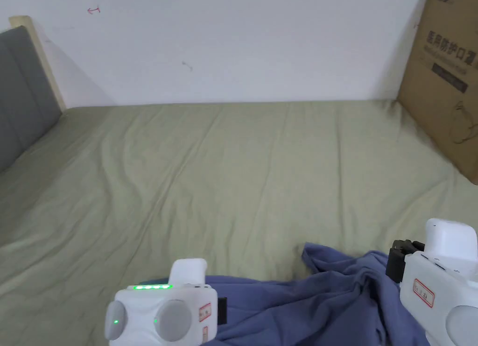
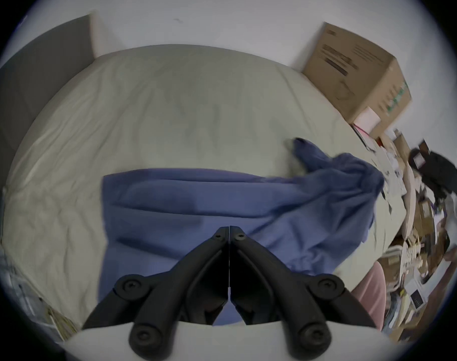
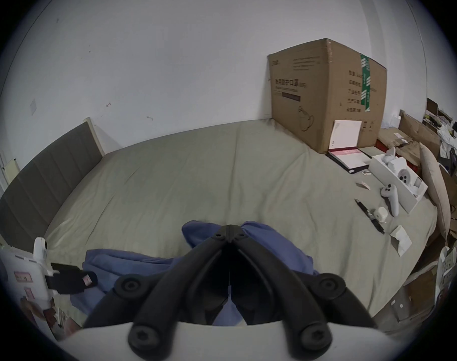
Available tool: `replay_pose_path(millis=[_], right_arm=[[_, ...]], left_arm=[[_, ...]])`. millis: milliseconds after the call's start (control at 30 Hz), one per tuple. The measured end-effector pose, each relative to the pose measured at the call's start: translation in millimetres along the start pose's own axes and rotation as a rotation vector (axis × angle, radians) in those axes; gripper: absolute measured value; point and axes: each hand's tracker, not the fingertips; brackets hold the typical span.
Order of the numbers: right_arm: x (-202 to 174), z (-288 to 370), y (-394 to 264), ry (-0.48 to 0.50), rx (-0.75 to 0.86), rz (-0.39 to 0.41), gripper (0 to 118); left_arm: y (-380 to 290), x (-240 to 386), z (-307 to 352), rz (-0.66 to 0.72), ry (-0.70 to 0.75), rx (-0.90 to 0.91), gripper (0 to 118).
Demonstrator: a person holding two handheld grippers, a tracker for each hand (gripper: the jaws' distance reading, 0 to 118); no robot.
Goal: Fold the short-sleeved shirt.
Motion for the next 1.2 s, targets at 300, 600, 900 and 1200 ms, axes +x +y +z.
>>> replay_pose_path(millis=[300,600,900,1200], right_arm=[[-6.1,-16.8,6.0,0.024,-0.023,0.007,0],[10.8,-29.8,1.0,-0.020,-0.060,0.000,0],[13.4,-59.0,51.2,0.150,-0.182,0.042,0],[-20.4,-209.5,86.8,0.188,-0.622,0.346,106]], left_arm=[[81.8,-96.1,-16.1,0.211,0.090,0.107,117],[46.5,-81.8,-105.1,0.027,0.285,-0.101,74],[60.1,-84.1,-82.1,0.068,0.275,-0.108,1],[71.0,-82.6,-59.7,0.071,0.250,-0.054,1]])
